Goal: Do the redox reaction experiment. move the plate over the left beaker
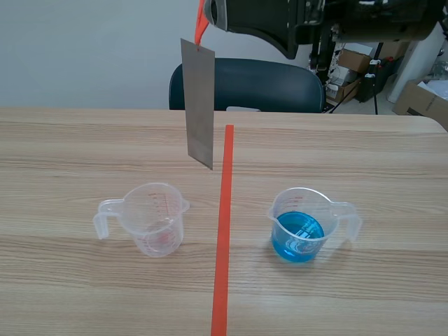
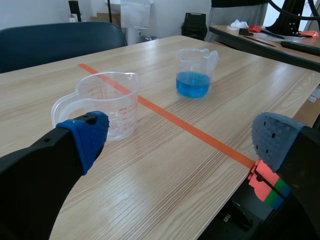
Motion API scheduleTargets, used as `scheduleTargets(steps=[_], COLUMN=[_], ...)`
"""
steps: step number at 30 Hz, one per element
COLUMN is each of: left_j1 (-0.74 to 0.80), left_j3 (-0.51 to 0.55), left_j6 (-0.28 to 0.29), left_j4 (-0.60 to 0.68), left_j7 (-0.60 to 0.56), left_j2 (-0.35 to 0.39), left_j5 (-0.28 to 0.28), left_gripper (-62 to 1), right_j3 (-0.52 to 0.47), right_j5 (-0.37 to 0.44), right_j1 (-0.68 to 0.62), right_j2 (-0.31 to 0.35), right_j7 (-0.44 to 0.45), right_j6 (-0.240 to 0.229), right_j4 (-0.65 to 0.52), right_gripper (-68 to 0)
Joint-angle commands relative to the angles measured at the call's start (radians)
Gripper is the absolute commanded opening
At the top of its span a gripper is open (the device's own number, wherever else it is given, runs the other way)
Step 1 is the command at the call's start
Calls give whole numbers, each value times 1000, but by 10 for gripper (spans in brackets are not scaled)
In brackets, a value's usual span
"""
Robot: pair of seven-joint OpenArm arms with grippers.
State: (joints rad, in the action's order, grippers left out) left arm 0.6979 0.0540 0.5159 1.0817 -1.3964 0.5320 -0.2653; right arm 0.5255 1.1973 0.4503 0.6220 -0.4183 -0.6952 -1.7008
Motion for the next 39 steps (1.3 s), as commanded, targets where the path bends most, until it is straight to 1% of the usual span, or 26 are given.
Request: scheduleTargets(steps=[1,4,7,11,14,16,18,24,25,28,34,36,39], left_j1=[0,0,-1,-8,-21,-32,-43,-47,-47,-47,-47,-47,-47], left_j3=[1,1,3,3,3,3,3,4,5,5,5,5,5], left_j6=[-1,-2,-2,-2,-2,-2,-2,-6,-6,-6,-6,-6,-6], left_j4=[15,17,23,26,26,26,26,24,23,23,23,23,23], left_j7=[-30,-55,-65,-54,-36,-29,-13,11,19,63,71,73,93], left_j2=[-2,-2,-2,0,0,0,0,0,0,-2,-2,-2,-2], left_j5=[11,10,10,6,6,6,6,22,30,76,92,121,185], left_gripper=[14,14,14,14,14,14,14,14,14,14,14,14,14], right_j3=[-20,-29,-30,-30,-30,-30,-30,-30,-29,-28,-28,-27,-27], right_j5=[15,15,10,-2,-29,-49,-53,-53,-53,-61,-89,-98,-98], right_j1=[18,18,18,18,18,18,18,18,18,18,17,17,14], right_j2=[-24,-79,-126,-177,-218,-249,-275,-313,-318,-341,-374,-388,-406], right_j7=[-11,-71,-119,-143,-153,-168,-185,-198,-200,-225,-239,-250,-272], right_j6=[0,0,26,27,47,48,48,48,48,48,47,48,48], right_j4=[-6,-6,-6,11,37,58,76,87,86,86,86,86,86], right_gripper=[-673,-673,-673,-673,-673,-673,-673,-673,-673,-673,-673,-673,-673])
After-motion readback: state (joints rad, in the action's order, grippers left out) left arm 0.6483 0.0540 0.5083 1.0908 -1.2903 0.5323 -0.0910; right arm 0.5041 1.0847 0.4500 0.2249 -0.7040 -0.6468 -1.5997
